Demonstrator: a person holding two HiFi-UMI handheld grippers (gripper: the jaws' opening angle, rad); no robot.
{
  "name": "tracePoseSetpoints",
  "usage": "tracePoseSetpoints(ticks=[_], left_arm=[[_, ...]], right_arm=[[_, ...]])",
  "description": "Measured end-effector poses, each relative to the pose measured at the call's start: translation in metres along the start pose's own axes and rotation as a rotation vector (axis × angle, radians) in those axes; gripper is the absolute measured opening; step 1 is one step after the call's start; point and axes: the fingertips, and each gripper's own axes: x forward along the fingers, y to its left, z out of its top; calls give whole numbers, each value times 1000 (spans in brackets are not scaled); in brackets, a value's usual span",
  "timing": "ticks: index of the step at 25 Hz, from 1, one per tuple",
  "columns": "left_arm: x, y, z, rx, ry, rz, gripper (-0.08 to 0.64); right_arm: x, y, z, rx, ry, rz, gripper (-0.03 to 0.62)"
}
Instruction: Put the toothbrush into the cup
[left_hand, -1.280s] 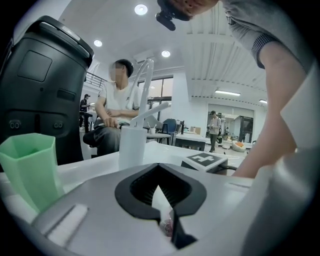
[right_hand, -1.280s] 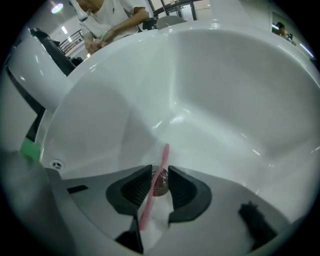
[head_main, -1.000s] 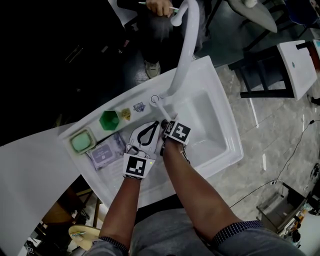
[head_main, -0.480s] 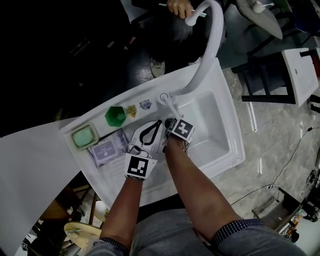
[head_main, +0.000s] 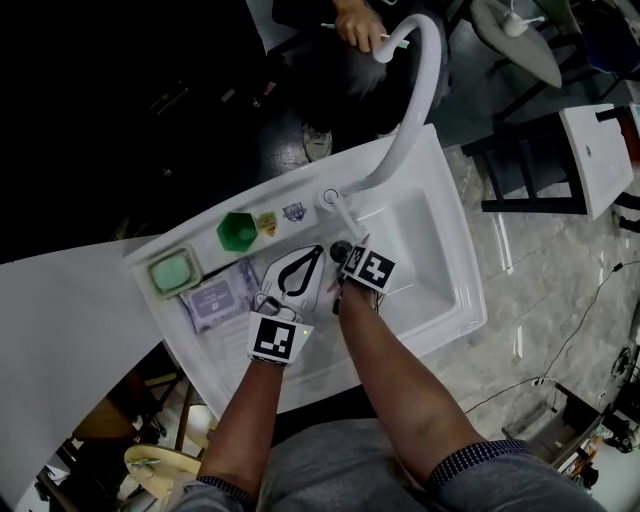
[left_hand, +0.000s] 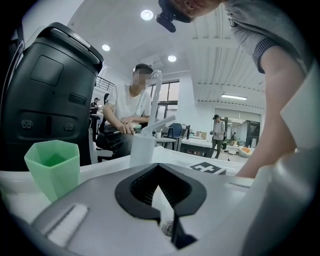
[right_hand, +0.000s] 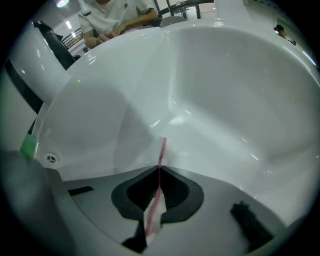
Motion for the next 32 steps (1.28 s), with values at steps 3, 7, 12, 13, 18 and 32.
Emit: tracePoseSetpoints(ticks=[3, 7, 12, 13, 18, 32], left_arm=[[-5, -1, 3, 5, -7, 3, 3], [-11, -6, 9, 9, -14, 7, 3], [-20, -10, 17, 48, -23, 8, 3], [-22, -12, 20, 32, -28, 12, 3], [-33, -18, 29, 24, -41, 23, 3], [-64, -33, 50, 93, -48, 50, 3]], right_arm=[[-11, 3, 1, -29, -17, 28, 20], [-27, 11, 3, -59, -46, 73, 20], [-49, 26, 7, -91, -85, 139, 20], [-54, 29, 8, -97, -92, 152, 20], [-80, 39, 8, -134, -128, 215, 20], [-158, 78, 13, -263, -211, 382, 20]])
